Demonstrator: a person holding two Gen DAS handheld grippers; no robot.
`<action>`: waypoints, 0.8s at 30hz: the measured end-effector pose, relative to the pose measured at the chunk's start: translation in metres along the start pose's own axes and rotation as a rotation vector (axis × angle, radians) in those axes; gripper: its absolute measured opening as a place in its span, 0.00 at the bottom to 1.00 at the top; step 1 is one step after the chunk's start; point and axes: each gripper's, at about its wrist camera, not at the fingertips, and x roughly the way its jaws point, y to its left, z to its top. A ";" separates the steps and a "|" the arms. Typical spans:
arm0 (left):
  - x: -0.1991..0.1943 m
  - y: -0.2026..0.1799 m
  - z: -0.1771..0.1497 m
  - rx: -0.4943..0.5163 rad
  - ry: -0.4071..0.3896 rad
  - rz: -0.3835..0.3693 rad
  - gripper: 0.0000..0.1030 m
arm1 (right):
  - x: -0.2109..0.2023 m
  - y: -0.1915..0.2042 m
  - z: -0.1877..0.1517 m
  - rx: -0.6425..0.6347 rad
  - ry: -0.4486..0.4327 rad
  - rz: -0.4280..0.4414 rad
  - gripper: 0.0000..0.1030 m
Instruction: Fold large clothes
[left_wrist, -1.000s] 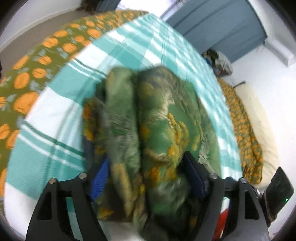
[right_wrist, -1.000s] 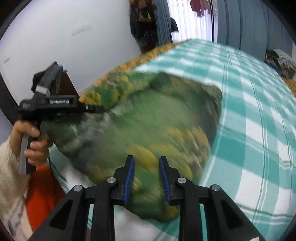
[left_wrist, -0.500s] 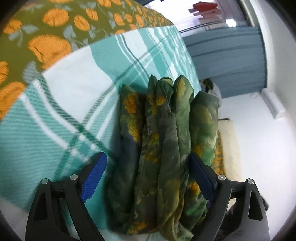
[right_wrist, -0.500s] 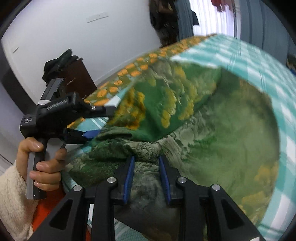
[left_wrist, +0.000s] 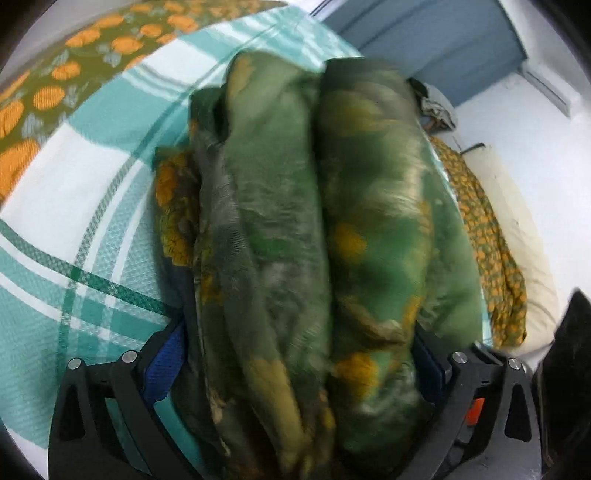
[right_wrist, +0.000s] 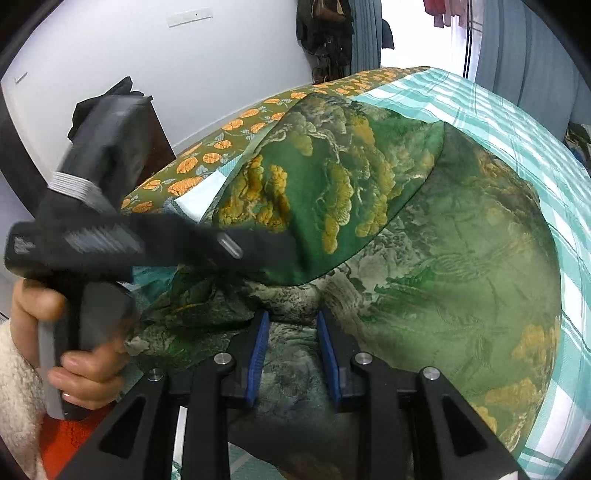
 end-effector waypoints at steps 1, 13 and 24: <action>0.001 0.004 0.003 -0.028 0.006 -0.015 0.98 | -0.005 -0.001 -0.001 0.013 -0.009 0.008 0.27; 0.013 0.003 0.010 -0.003 0.059 -0.022 1.00 | -0.094 -0.149 -0.079 0.457 -0.088 0.090 0.67; 0.025 -0.006 0.010 0.009 0.068 -0.010 1.00 | -0.027 -0.193 -0.093 0.667 -0.044 0.382 0.84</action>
